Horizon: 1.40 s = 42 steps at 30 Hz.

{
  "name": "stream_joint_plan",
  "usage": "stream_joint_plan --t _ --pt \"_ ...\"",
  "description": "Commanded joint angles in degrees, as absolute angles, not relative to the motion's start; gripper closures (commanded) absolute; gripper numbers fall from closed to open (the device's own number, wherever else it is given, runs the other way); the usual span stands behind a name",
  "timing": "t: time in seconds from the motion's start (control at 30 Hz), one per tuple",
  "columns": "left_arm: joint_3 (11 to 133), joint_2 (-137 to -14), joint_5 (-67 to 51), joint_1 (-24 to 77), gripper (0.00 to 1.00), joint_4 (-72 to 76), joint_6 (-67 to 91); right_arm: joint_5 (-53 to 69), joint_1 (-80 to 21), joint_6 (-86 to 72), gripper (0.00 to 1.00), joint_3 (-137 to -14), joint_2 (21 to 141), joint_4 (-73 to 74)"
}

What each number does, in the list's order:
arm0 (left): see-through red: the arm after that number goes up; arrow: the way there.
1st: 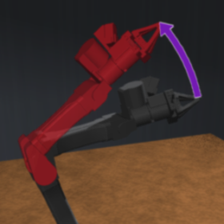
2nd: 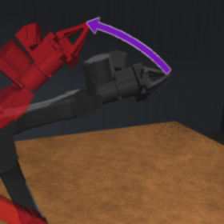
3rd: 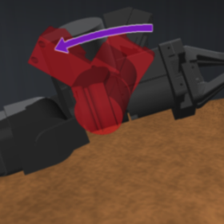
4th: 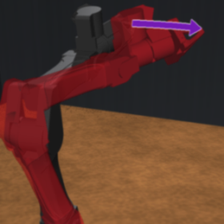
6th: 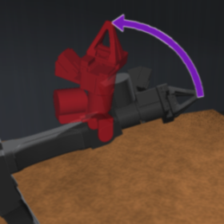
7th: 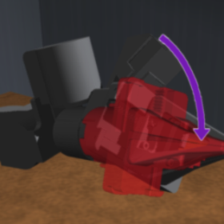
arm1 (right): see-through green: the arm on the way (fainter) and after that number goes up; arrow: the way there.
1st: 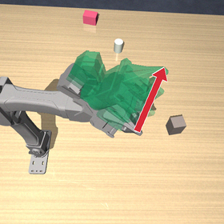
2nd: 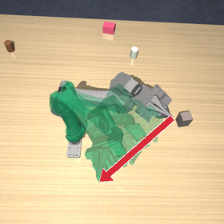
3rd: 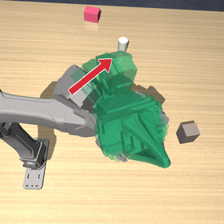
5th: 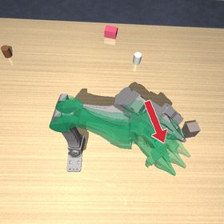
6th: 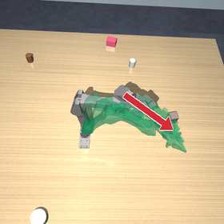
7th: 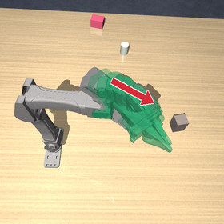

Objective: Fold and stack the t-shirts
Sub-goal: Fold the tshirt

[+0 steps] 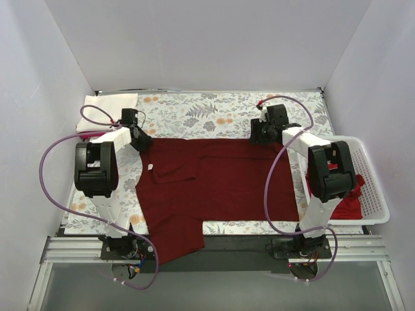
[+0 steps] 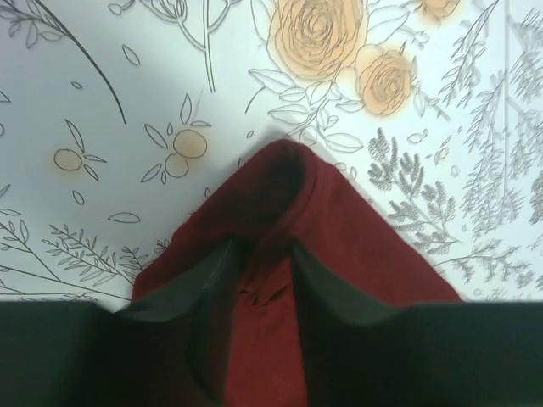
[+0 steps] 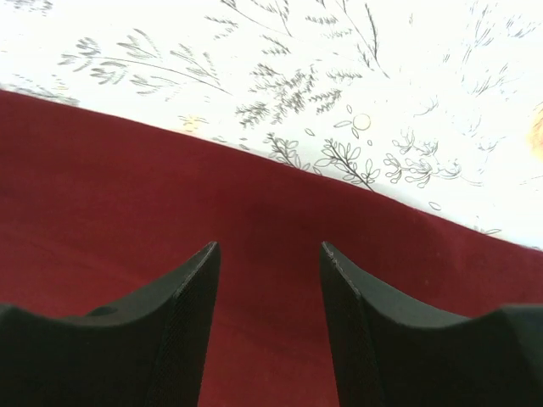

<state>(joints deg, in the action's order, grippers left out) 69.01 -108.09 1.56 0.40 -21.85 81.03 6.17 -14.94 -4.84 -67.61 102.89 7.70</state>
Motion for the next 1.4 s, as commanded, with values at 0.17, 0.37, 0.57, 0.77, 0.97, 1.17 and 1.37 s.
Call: stream_joint_plan --t 0.17,0.37,0.57,0.77,0.97,1.17,1.37 --pt "72.3 -111.4 9.1 -5.2 0.92 -23.9 80.7 4.0 -12.5 -9.5 0.44 -70.1 108.5 4.5" --pt "75.2 -111.9 9.7 -6.2 0.89 -24.7 78.2 0.6 -10.5 -11.2 0.44 -70.3 107.5 4.5" --pt "74.4 -110.4 8.9 -6.2 0.8 -24.5 77.6 -1.2 -8.2 -11.6 0.44 -70.0 106.0 4.9" --pt "74.5 -107.0 5.9 -6.2 0.69 -24.5 77.6 2.3 -8.2 -10.2 0.46 -68.6 100.6 5.0" --pt "73.1 -100.1 4.0 -6.2 0.66 -24.7 77.6 7.1 -8.2 -11.1 0.55 -66.0 98.1 5.0" --pt "68.4 -92.6 2.4 -6.2 0.65 -24.6 76.7 5.2 -7.8 -12.2 0.58 -62.2 99.8 5.0" --pt "63.9 -88.5 1.6 -6.2 0.64 -23.8 75.4 1.7 -7.3 -12.8 0.59 -60.3 101.0 5.5"
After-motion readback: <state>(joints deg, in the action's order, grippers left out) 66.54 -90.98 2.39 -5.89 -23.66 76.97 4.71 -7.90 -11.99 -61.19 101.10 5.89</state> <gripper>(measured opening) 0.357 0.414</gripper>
